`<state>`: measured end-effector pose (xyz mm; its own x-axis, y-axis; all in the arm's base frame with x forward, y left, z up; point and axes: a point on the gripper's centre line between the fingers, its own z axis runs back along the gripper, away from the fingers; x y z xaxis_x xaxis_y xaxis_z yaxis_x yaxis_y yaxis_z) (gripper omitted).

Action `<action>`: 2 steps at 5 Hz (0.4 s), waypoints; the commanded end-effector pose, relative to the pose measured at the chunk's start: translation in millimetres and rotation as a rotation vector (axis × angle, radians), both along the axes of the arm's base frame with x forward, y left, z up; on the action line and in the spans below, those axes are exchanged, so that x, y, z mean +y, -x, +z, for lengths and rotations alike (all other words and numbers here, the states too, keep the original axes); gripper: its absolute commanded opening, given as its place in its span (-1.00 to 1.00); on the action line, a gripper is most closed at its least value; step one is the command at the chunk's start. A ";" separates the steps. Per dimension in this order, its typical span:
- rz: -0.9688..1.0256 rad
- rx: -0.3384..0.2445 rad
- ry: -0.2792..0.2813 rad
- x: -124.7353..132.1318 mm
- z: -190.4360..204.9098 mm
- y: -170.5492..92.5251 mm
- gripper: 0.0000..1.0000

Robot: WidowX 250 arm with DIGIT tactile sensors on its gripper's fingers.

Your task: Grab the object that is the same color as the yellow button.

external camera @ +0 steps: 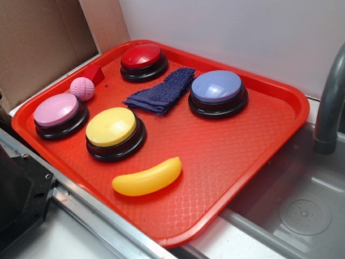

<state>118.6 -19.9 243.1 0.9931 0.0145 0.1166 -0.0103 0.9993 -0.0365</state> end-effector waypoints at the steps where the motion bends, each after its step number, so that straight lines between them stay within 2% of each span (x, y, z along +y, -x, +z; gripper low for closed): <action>1: 0.000 0.000 0.000 0.0 0.0 0.0 1.00; 2: -0.070 -0.022 0.007 -28.9 13.6 -3.6 1.00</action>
